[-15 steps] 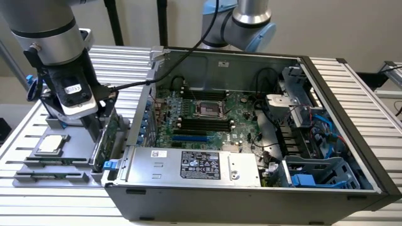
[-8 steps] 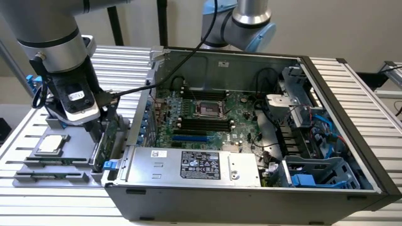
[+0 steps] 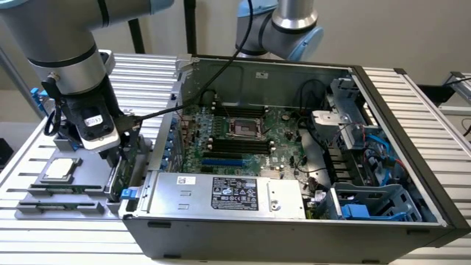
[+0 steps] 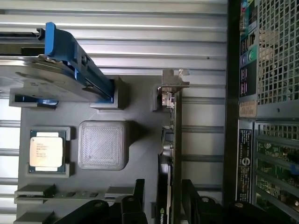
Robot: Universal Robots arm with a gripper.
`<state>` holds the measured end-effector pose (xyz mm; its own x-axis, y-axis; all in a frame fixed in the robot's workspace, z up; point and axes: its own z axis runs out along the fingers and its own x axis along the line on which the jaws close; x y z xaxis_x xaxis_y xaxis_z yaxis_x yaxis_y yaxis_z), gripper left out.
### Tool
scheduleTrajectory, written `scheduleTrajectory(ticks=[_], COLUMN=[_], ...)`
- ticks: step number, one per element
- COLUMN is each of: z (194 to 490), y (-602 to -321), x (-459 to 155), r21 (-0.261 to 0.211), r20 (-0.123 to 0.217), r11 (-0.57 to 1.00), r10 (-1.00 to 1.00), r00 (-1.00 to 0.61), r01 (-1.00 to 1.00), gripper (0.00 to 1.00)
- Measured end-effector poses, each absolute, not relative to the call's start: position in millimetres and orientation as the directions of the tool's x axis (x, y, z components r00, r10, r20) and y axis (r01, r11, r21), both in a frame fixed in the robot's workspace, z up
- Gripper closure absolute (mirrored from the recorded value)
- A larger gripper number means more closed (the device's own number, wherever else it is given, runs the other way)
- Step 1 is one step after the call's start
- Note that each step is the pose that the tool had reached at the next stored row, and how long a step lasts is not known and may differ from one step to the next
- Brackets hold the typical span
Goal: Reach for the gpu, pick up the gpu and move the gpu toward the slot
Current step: 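Pick up the gpu and move the gpu toward the slot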
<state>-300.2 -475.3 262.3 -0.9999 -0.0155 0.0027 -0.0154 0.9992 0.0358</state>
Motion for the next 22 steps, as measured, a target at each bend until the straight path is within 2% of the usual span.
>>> scheduleTrajectory(ticks=[16, 18, 19, 22], z=[243.9, 243.4, 243.2, 242.3], y=[-475.3, -475.3, -475.3, -475.3], x=[-297.5, -297.1, -296.8, -296.0], r21=[0.036, 0.036, 0.036, 0.036], r20=[0.002, 0.002, 0.002, 0.002], r11=[0.999, 0.999, 0.999, 0.999], r10=[-0.014, -0.014, -0.014, -0.014], r00=[-1.0, -1.0, -1.0, -1.0], r01=[-0.014, -0.014, -0.014, -0.014], gripper=[0.55, 0.57, 0.64, 0.64])
